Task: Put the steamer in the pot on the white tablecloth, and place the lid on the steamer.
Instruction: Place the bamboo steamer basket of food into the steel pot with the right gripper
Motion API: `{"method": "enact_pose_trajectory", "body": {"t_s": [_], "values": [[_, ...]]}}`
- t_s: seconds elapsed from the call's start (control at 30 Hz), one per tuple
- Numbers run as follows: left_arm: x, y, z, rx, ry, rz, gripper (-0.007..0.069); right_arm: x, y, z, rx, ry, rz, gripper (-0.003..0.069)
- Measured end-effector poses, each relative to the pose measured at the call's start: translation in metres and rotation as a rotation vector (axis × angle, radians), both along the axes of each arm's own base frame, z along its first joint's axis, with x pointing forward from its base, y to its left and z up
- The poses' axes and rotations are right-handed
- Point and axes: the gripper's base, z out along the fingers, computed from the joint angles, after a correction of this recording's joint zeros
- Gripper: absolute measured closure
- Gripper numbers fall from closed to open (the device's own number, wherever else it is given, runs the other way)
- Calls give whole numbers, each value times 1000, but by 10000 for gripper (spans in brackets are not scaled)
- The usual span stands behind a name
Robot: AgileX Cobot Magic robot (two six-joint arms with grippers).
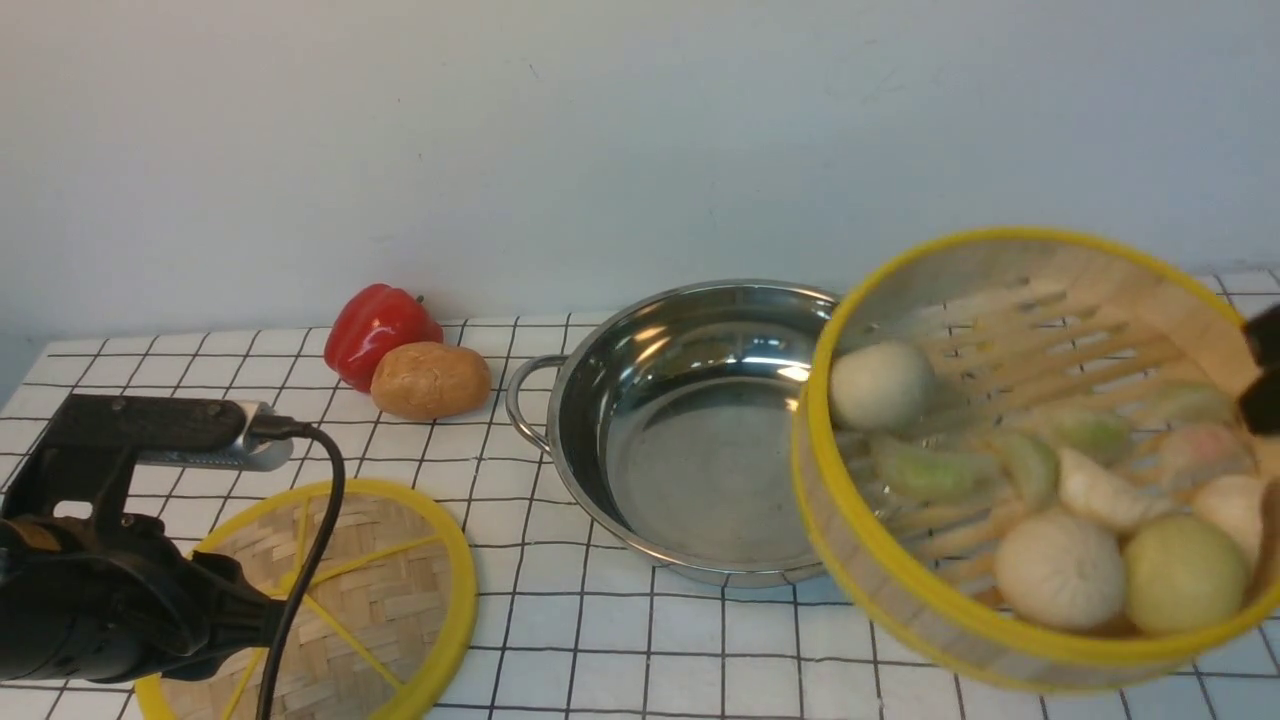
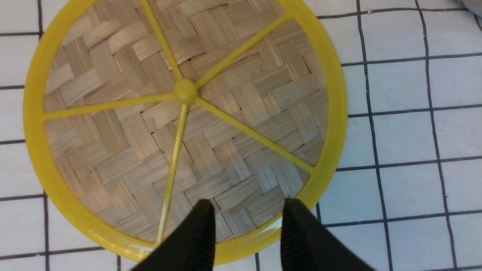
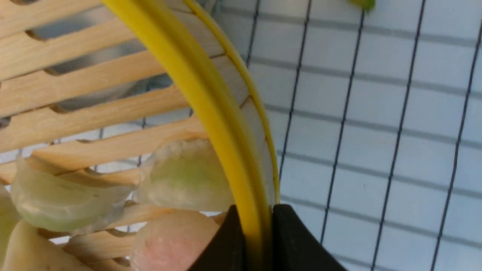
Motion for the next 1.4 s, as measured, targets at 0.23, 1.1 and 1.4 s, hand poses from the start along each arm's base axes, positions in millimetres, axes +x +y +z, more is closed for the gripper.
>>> {"method": "enact_pose_trajectory", "body": {"t_s": [0.23, 1.1, 1.4], "values": [[0, 0, 0, 0, 0, 0, 382, 70, 33, -1, -12, -10, 63, 573], [0, 0, 0, 0, 1, 0, 382, 179, 119, -107, -44, 121, 149, 573], [0, 0, 0, 0, 1, 0, 382, 183, 120, -121, -49, 146, 152, 573]]}}
